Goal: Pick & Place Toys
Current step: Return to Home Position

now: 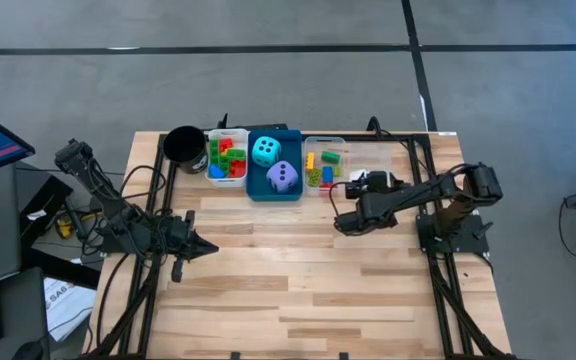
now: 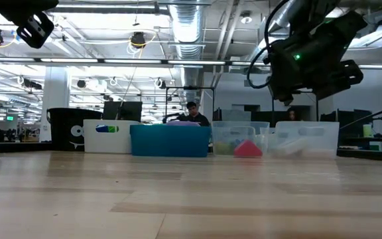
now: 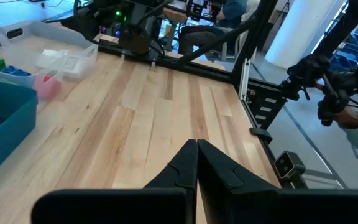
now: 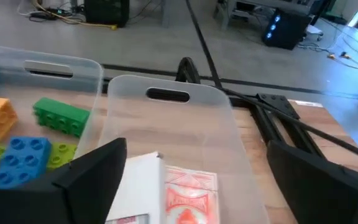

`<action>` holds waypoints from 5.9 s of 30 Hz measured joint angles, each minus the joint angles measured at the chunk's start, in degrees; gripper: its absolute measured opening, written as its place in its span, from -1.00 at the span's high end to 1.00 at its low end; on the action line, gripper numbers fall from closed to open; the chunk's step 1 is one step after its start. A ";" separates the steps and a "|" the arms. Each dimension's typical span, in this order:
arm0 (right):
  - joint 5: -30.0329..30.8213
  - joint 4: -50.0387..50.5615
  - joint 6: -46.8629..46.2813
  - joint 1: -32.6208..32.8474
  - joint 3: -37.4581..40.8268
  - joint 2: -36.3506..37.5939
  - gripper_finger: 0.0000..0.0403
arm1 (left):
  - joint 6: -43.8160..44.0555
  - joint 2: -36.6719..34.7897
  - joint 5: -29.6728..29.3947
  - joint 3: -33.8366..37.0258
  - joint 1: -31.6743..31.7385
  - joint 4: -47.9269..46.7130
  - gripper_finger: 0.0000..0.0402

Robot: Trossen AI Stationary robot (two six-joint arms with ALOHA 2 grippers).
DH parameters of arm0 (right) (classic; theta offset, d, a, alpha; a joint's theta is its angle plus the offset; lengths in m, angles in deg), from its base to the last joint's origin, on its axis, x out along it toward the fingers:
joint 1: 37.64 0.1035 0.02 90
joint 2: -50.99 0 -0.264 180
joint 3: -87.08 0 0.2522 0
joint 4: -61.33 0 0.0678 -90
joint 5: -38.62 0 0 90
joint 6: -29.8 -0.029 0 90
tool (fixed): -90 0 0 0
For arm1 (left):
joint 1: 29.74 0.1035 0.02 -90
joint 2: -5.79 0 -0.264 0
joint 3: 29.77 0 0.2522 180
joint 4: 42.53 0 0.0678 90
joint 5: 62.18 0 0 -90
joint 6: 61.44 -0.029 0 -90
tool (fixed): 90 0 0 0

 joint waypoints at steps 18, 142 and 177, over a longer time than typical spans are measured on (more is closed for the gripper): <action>-31.37 -83.12 77.57 31.62 -4.82 -0.02 -0.91 | -0.07 0.02 -1.22 -0.01 0.00 0.44 1.00; -74.70 -78.57 92.86 -0.06 53.32 93.15 -0.91 | -27.06 -20.63 -5.70 20.72 -6.43 13.34 1.00; -74.74 -78.62 92.89 -0.06 53.34 93.15 -0.91 | -27.08 -17.09 -5.70 20.72 -6.45 13.40 1.00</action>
